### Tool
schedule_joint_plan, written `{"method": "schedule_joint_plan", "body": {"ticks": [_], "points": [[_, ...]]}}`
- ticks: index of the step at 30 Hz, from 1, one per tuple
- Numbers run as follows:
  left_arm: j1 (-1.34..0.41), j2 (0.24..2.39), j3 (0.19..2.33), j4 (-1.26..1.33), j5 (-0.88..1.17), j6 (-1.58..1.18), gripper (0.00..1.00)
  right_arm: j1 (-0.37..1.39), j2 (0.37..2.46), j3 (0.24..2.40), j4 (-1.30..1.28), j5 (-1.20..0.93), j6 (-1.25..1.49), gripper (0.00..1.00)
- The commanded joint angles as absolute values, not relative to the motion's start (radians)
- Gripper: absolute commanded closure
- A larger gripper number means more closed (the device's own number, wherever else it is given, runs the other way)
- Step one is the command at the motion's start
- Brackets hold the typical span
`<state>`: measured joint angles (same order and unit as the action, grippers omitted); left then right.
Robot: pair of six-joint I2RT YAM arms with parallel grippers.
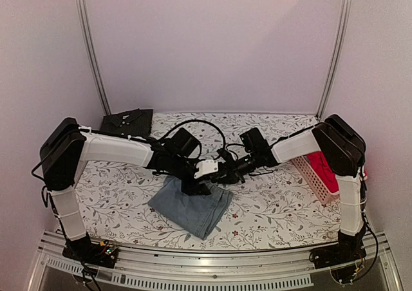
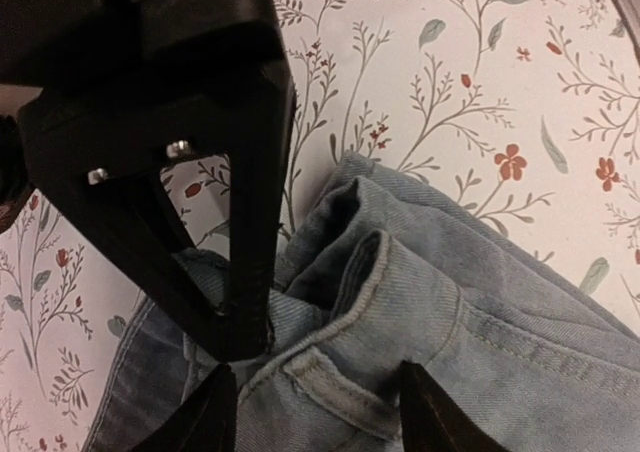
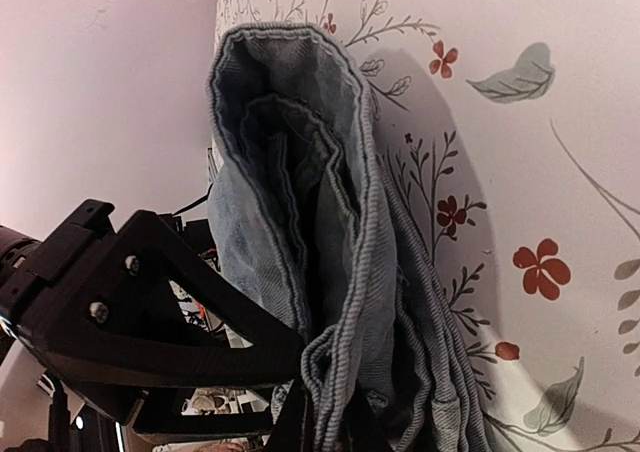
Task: Fold and stack the mixed laundry pile
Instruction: Adjust the square-folded skirt at the center of the board.
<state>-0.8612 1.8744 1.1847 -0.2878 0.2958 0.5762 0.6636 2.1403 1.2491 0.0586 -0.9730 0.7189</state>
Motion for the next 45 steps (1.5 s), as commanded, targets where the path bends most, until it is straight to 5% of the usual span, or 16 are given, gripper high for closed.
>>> {"method": "schedule_joint_plan", "body": {"ticks": [1,8,24,29,34,45], "points": [[-0.879,1.876,1.135,-0.288,0.293,0.576,0.54,0.663,2.129,1.235,0.089,-1.004,0.727,1.0],[-0.873,1.889,1.164,-0.313,0.243,0.531,1.0,0.663,2.12,1.218,0.086,-1.012,0.72,1.0],[-0.774,1.769,1.145,-0.314,0.256,0.48,1.0,0.663,2.104,1.197,0.074,-1.008,0.69,0.99],[-0.775,1.854,1.188,-0.302,0.259,0.452,1.0,0.656,2.081,1.187,0.081,-1.021,0.701,0.88],[-0.772,1.898,1.203,-0.266,0.242,0.444,1.0,0.653,2.045,1.148,0.103,-1.043,0.705,0.64],[-0.742,1.916,1.204,-0.258,0.297,0.444,1.0,0.653,2.059,1.144,0.229,-1.04,0.739,0.46]]}}
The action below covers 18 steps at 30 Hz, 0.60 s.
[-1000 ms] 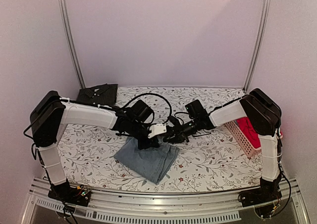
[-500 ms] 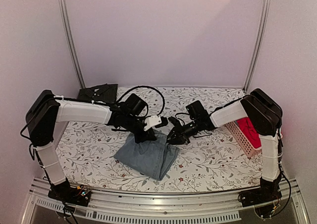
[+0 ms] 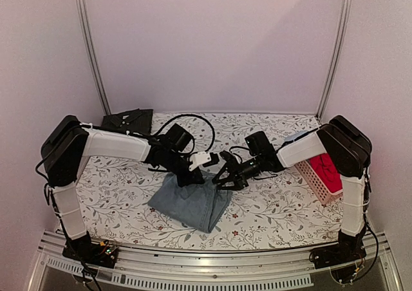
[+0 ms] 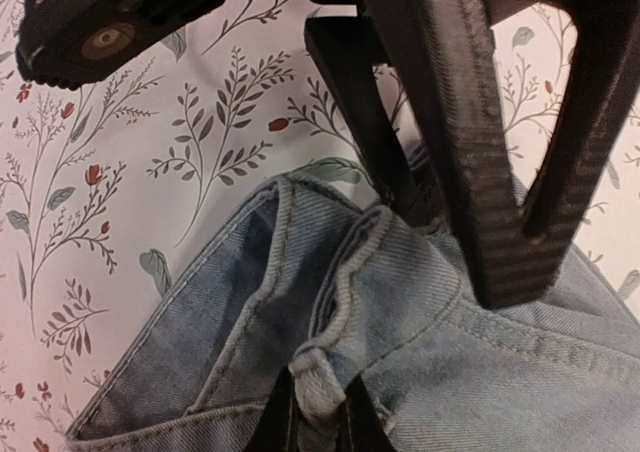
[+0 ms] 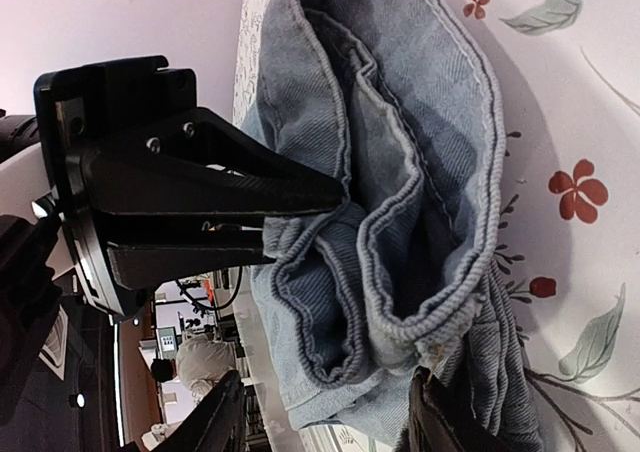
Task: Fold and stack the mixed laundry pile
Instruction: Adjust the square-folded skirt at the center of the board.
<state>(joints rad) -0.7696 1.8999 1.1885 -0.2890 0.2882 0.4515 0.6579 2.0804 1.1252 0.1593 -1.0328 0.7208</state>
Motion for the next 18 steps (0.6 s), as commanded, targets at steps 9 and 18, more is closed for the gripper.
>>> {"method": "schedule_joint_plan", "body": {"ticks": [9,18], "points": [[-0.724,1.918,1.204,-0.245,0.3,0.423,0.97,0.656,2.168,1.238,0.218,-0.992,0.769,0.53],[-0.695,1.876,1.191,-0.203,0.336,0.383,0.89,0.659,2.224,1.321,0.134,-0.974,0.73,0.62]]}}
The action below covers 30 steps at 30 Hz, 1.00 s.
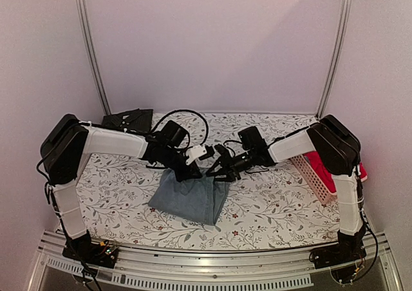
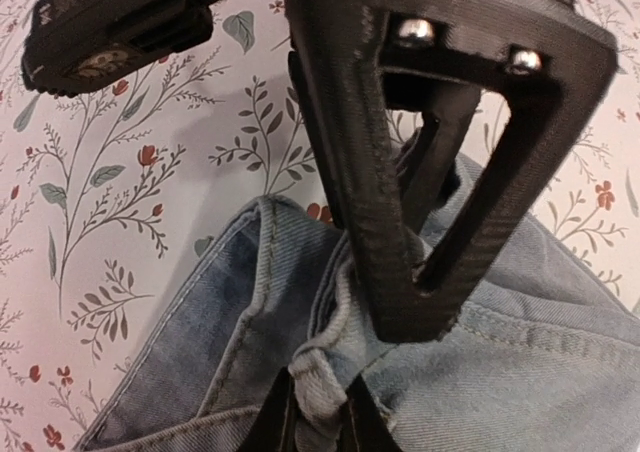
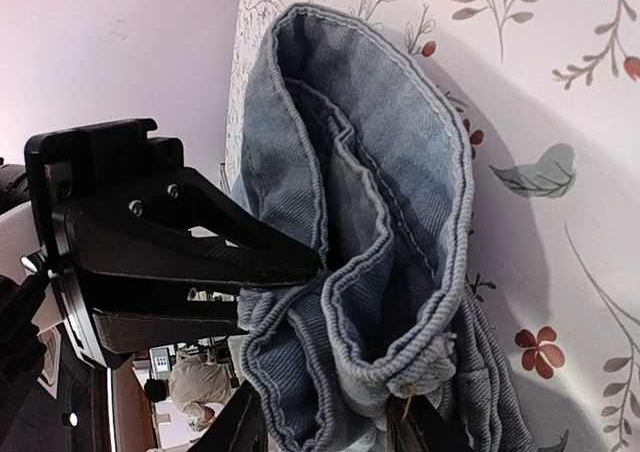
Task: Fold and stack the mixed laundry pile
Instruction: Adjust the square-folded skirt at the center of the board.
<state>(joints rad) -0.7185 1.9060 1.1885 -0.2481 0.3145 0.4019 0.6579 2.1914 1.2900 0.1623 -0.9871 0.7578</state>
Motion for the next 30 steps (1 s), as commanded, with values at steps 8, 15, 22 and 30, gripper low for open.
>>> {"method": "schedule_joint_plan", "body": {"ticks": [8,15,22,30], "points": [[-0.658,1.772,1.15,-0.146,0.275,0.285,0.34,0.661,2.206,1.37,0.11,-0.987,0.722,1.0],[-0.539,1.495,1.046,-0.109,0.185,0.108,0.0,0.685,2.06,1.354,-0.031,-0.938,0.729,1.0],[-0.448,1.331,0.93,-0.114,0.189,-0.054,0.0,0.72,1.946,1.152,-0.02,-0.942,0.811,1.0],[-0.437,1.347,0.893,-0.213,0.337,-0.214,0.0,0.71,2.094,1.195,0.002,-0.866,0.744,1.0]]}}
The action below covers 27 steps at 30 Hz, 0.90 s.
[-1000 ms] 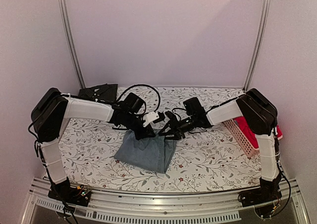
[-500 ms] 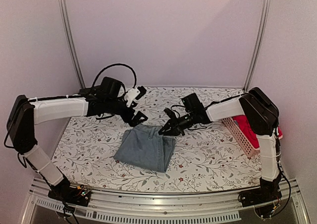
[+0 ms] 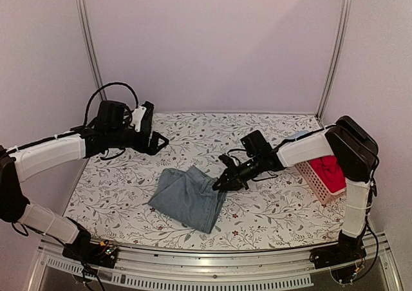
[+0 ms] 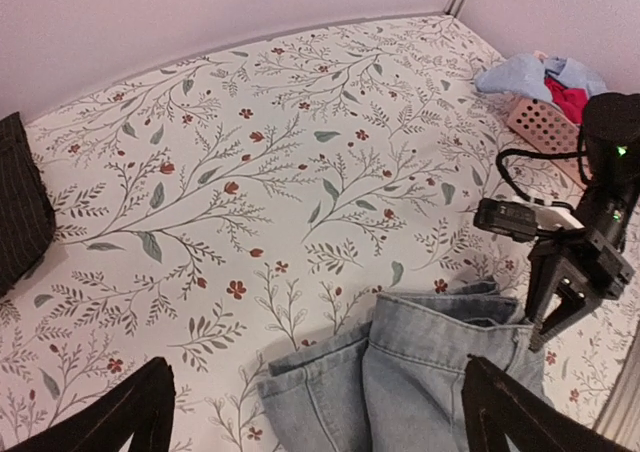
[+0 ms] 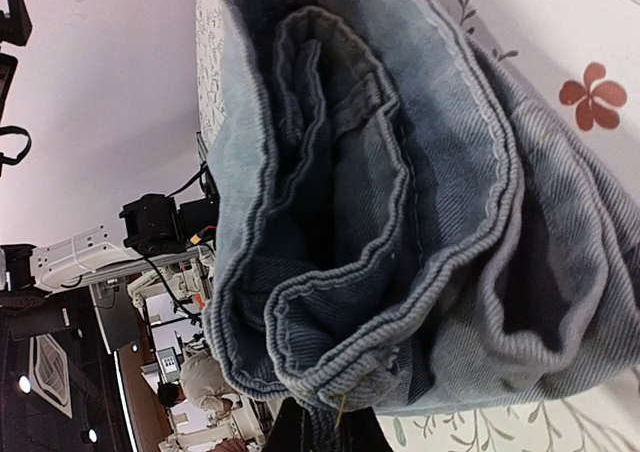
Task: Fold and stack the mixed laundry pile
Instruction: Adjust the square-folded skirt at the center of the board.
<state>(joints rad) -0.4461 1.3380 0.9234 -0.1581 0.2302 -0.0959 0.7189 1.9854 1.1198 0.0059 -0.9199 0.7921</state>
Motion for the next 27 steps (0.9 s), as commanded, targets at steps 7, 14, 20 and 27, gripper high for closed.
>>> {"method": "schedule_joint_plan", "body": {"ticks": [7,14,20,27], "points": [[-0.455,1.304,0.808,-0.189,0.414,-0.328,0.0,0.656,2.215,1.342,-0.137,-0.788,0.661,1.0],[-0.583,1.467,0.868,-0.094,0.556,-0.444,0.0,0.627,2.248,1.453,-0.26,-0.744,0.576,1.0],[-0.594,1.772,0.882,0.063,0.577,-0.563,0.0,0.606,2.245,1.419,-0.274,-0.721,0.562,1.0],[-0.458,1.804,0.825,0.006,0.506,-0.531,0.0,0.585,2.231,1.4,-0.275,-0.719,0.535,1.0]]}}
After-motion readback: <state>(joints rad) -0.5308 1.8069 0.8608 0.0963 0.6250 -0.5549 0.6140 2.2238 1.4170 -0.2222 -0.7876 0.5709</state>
